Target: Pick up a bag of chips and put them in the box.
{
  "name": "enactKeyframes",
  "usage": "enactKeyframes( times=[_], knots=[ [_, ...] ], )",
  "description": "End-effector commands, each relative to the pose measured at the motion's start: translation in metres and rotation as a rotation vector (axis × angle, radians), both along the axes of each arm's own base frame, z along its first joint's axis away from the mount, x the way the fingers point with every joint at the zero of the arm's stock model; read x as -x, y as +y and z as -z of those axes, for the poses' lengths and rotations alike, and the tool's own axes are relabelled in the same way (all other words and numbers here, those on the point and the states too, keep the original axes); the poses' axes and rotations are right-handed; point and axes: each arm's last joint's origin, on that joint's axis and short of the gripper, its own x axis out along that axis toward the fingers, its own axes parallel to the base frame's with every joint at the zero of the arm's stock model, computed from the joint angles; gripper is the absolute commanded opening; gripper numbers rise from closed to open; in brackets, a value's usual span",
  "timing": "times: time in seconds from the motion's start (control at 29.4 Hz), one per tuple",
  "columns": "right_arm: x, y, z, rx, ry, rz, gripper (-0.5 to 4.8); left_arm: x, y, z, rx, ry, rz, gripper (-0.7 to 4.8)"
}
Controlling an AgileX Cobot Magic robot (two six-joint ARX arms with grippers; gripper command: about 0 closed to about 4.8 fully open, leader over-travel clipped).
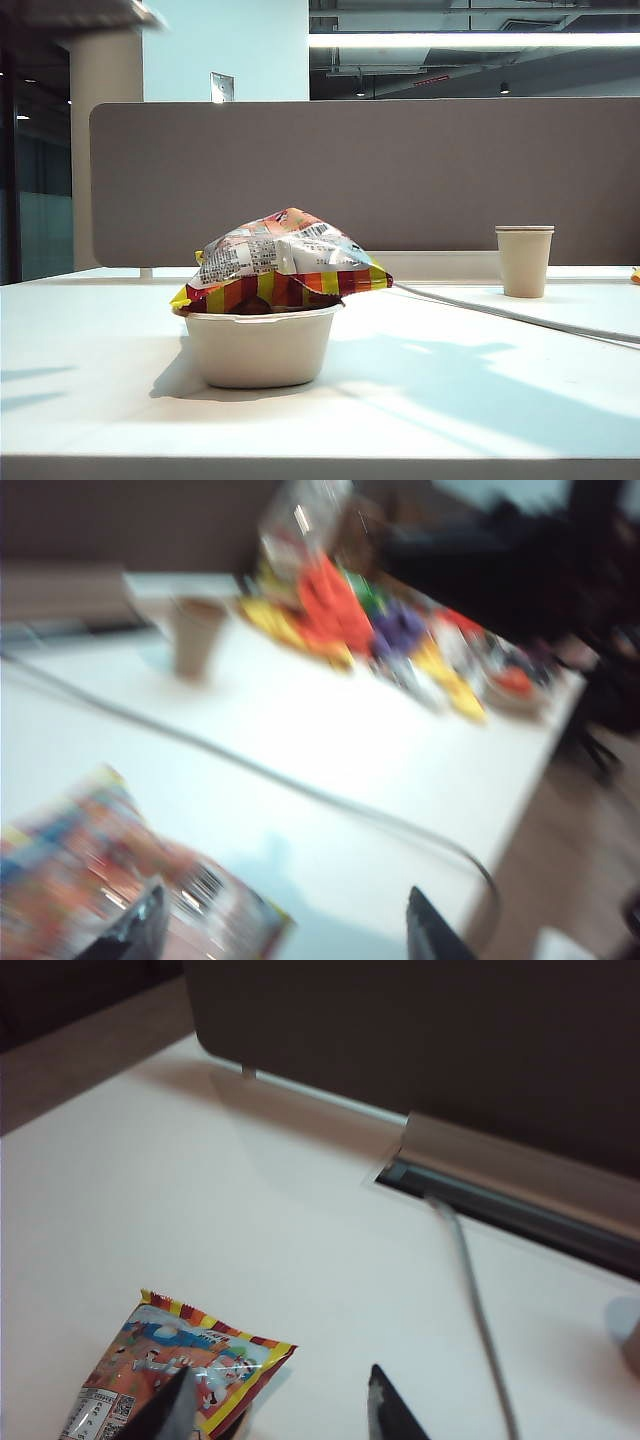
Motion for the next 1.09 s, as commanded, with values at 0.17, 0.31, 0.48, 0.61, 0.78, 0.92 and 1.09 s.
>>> enactKeyframes(
  times=[0.17,0.31,0.48,0.61,0.78,0.92,1.09],
  knots=[
    [0.048,-0.035,-0.022,0.031,-0.071,-0.019,2.15,0.030,0.032,-0.027,0.074,-0.221,-0.151,2.73],
    [0.071,-0.052,-0.027,0.023,-0.092,-0.018,2.15,0.046,0.040,-0.032,0.088,-0.283,-0.198,2.73],
    [0.087,-0.065,-0.028,0.030,-0.107,-0.020,2.14,0.054,0.044,-0.033,0.092,-0.306,-0.227,2.73],
    [0.094,-0.070,-0.022,0.054,-0.081,-0.021,2.14,0.054,0.044,-0.029,0.081,-0.269,-0.227,2.73],
    [0.103,-0.077,-0.004,0.055,-0.071,-0.021,2.10,0.054,0.044,-0.028,0.077,-0.257,-0.228,2.72],
    [0.110,-0.082,0.016,0.045,-0.061,-0.021,2.10,0.053,0.045,-0.025,0.062,-0.237,-0.267,2.65],
    [0.118,-0.088,0.043,0.031,-0.047,-0.017,2.09,0.051,0.046,-0.019,0.014,-0.201,-0.329,2.04]
  ],
)
